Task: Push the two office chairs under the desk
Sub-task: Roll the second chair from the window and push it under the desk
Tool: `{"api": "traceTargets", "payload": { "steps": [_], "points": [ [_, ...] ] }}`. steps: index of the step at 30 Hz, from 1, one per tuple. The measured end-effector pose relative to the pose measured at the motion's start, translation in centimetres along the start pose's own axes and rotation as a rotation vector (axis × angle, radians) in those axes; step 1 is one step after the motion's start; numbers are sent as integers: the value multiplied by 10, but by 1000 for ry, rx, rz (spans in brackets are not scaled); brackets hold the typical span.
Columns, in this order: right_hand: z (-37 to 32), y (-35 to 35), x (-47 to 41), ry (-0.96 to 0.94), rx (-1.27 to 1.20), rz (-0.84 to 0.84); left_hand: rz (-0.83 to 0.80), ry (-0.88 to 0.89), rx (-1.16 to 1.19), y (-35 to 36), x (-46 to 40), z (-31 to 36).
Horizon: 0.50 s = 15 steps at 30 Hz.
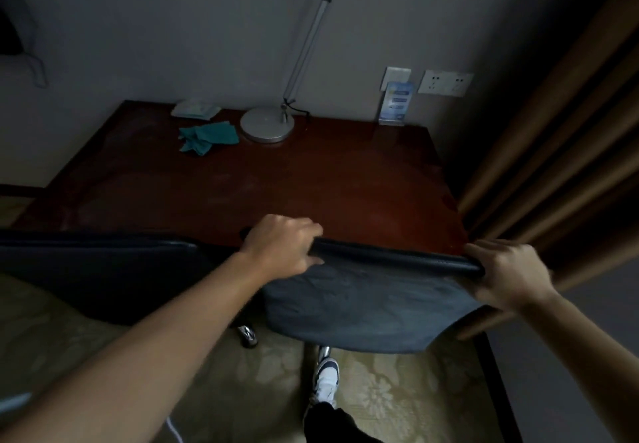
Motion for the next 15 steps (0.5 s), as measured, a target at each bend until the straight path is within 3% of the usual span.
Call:
{"api": "traceTargets", "payload": {
  "steps": [4, 15],
  "points": [
    [37, 9, -4, -19, -20, -25, 47, 2, -13, 12, -12, 21],
    [33, 14, 6, 16, -46, -43, 58, -55, -23, 11, -2, 26]
  ]
}}
Point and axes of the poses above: each hand's wrist, its own x-axis away from the middle knuckle, its own y-axis out of the palm, z = x × y, the point moved 3 cm from there along -x, towards the middle knuckle, and after that the axes turned 5 degrees about -y, right-handed, at the moved point
